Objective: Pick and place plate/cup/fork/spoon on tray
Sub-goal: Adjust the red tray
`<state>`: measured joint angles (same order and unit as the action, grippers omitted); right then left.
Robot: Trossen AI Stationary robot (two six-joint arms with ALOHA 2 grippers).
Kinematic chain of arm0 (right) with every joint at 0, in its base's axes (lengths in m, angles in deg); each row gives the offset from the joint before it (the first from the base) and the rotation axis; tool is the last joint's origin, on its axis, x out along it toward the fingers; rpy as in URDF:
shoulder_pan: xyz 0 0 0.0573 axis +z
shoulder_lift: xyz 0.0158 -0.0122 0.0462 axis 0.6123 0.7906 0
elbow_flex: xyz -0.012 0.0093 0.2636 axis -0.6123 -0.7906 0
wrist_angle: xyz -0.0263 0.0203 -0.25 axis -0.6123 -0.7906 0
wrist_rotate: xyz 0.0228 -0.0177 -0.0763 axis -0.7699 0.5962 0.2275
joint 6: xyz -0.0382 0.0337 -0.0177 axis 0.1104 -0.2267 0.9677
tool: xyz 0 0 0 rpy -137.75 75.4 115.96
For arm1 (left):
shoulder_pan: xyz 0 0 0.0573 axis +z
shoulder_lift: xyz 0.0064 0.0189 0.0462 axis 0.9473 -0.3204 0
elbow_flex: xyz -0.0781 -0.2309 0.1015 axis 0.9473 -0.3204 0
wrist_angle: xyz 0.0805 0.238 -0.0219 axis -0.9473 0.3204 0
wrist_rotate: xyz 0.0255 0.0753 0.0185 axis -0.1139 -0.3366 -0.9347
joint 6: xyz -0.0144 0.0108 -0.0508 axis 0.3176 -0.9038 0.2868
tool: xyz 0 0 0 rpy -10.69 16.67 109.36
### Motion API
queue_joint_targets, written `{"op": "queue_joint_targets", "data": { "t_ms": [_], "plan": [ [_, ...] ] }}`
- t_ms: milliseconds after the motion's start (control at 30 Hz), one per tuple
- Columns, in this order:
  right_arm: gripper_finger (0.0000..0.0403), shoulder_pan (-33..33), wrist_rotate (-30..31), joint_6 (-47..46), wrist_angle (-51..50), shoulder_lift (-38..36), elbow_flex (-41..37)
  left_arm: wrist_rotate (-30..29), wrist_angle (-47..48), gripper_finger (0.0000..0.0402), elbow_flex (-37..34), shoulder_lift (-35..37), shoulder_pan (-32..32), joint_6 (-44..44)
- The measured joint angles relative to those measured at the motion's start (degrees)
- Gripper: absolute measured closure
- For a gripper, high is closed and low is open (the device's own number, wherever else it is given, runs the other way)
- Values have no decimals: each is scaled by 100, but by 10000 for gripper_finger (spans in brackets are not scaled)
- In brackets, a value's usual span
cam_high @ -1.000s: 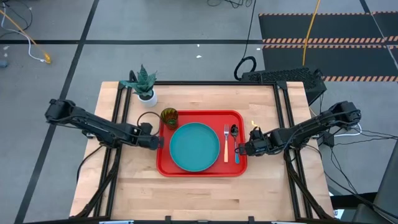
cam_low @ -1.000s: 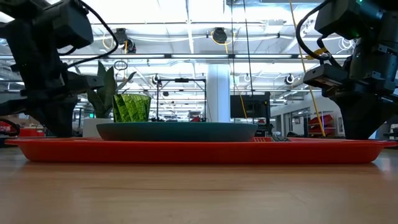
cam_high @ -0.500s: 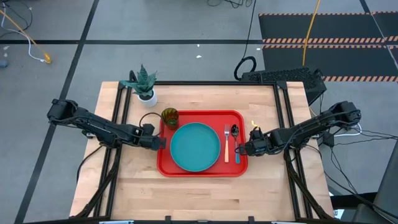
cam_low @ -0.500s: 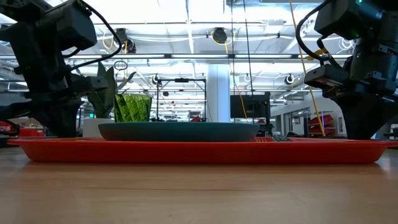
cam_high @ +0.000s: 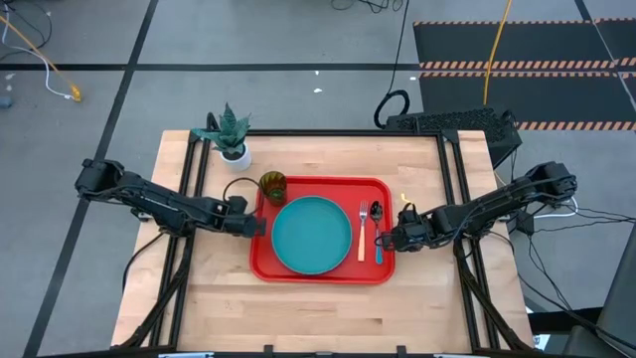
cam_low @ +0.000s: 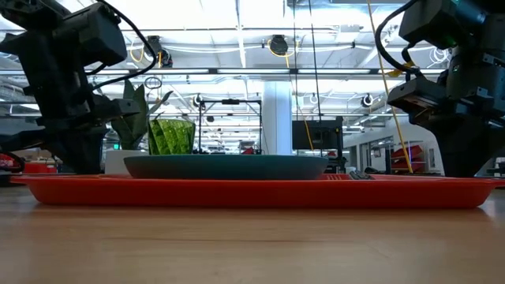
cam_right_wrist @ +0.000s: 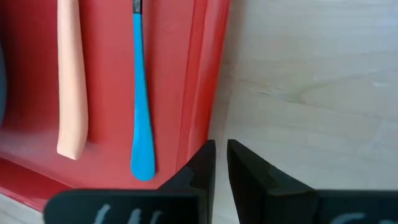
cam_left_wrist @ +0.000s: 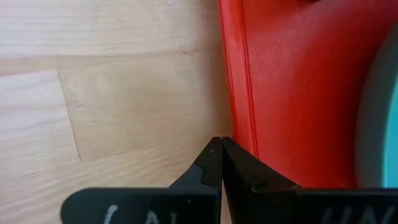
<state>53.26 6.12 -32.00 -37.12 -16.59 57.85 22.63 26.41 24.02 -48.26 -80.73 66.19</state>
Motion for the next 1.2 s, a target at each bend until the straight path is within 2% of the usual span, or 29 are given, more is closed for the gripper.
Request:
{"op": "queue_joint_targets", "data": {
  "t_ms": [500, 1200],
  "plan": [
    [369, -2, 20, -46, -259, -4, 0, 235, -248, 399, -4, 0, -3, -92],
    [369, -4, 43, -51, -252, -4, 0, 363, 0, 398, -4, 9, -5, -242]
  ]
}}
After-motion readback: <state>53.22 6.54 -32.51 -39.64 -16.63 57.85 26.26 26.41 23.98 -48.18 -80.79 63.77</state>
